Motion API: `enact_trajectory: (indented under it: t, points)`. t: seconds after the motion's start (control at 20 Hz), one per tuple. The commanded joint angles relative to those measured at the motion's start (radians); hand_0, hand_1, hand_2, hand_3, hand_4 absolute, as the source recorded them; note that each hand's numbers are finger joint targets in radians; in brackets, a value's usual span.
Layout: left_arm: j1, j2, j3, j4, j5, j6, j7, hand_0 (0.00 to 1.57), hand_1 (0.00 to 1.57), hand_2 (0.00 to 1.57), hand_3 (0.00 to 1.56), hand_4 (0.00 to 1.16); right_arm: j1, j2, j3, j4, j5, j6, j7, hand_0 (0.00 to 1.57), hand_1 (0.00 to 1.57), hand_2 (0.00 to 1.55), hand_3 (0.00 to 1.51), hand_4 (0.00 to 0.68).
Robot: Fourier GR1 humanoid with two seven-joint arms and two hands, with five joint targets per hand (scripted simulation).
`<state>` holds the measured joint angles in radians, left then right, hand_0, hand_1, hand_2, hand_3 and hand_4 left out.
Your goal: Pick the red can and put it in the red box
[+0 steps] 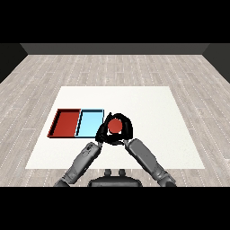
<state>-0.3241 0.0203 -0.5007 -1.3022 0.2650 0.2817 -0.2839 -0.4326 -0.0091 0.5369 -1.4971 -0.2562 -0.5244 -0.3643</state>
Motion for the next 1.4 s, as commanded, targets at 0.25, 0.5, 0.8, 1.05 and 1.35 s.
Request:
enact_trajectory:
  t: [0.25,0.5,0.8,1.05,1.35]
  points:
    - [-0.015,-0.020,-0.082,0.039,0.164,0.257,-0.065,1.45,1.45,1.48,1.42,1.11,-0.054,0.009,-0.029,0.057,-0.037,0.029,0.009,1.56,1.56,1.47,1.40,0.654]
    - [-0.063,-0.020,-0.071,0.105,0.130,0.254,-0.051,1.57,1.57,1.57,1.48,1.12,0.008,0.009,0.045,-0.002,0.004,-0.022,0.008,1.50,1.50,1.45,1.39,0.653]
    - [-0.049,-0.019,-0.061,0.056,0.092,0.296,-0.062,1.57,1.57,1.55,1.47,1.14,0.018,0.008,0.065,0.021,-0.028,-0.023,-0.037,1.48,1.48,1.44,1.39,0.642]
    - [-0.095,-0.019,-0.081,0.097,0.168,0.324,-0.208,1.57,1.57,1.57,1.50,1.14,0.010,-0.004,0.034,-0.044,-0.025,-0.022,0.042,1.44,1.44,1.39,1.34,0.406]
    - [-0.059,-0.020,-0.037,0.074,0.139,0.290,-0.210,1.57,1.57,1.57,1.51,1.15,-0.009,0.003,0.021,0.014,0.061,-0.014,0.131,0.00,0.00,0.00,0.00,0.000]
